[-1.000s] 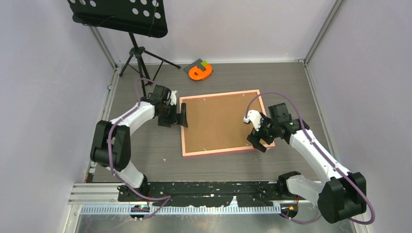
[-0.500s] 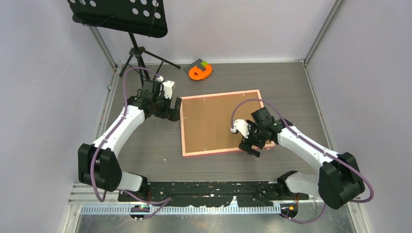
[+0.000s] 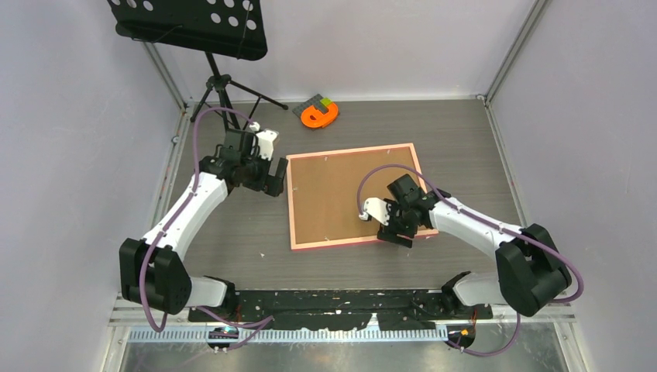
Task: Put the photo into the frame
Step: Turn over the photo frame at the center of the board.
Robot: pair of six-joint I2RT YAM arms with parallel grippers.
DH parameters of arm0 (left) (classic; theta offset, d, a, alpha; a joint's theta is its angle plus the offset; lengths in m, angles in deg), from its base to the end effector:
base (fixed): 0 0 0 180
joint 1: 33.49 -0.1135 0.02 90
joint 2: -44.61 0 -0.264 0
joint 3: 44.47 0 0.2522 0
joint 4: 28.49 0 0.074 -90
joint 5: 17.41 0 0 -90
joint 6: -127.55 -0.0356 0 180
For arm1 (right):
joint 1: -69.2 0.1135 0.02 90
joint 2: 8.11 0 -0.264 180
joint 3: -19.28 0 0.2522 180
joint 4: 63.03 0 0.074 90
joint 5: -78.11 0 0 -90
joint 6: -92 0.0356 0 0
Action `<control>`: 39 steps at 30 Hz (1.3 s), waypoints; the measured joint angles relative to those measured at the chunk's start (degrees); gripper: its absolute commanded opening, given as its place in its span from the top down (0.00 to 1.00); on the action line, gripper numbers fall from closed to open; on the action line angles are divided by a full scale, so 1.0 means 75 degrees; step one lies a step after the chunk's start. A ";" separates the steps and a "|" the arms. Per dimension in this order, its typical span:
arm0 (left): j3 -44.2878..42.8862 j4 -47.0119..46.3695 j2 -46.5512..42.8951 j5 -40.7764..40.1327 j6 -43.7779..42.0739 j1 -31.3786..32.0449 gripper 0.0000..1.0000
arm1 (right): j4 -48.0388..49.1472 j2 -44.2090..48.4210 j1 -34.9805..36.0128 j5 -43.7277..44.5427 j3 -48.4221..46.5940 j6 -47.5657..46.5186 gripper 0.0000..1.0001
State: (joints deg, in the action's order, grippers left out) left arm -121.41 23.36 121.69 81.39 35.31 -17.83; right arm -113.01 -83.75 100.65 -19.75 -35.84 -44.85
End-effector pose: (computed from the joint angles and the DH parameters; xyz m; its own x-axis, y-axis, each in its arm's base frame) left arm 0.2685 -0.0809 0.2842 -0.7441 0.2487 -0.6200 0.3868 0.9171 -0.0964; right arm 0.1913 0.1227 0.1778 -0.1445 -0.9355 -0.3223 -0.9668 0.2029 -0.1554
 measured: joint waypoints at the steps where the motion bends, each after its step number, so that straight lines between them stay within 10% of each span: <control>1: 0.0009 -0.0003 0.0000 0.0000 -0.0003 -0.0003 0.01 | 0.0032 -0.0035 0.0000 0.0050 0.0000 -0.0023 0.29; 23: 0.0032 0.0009 0.0003 0.0061 0.0000 -0.0079 0.02 | 0.0446 -0.0641 0.1390 0.0472 -0.0254 0.0125 0.35; 39: 0.0047 0.0017 0.0003 0.0236 0.0000 -0.0175 0.03 | 0.0603 -0.0959 0.1920 0.0877 -0.0350 0.0326 0.72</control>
State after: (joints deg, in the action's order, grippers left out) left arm -121.06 23.49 121.71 83.16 35.31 -19.14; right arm -108.49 -90.94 115.05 -13.17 -38.47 -42.40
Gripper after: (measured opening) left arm 0.975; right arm 0.350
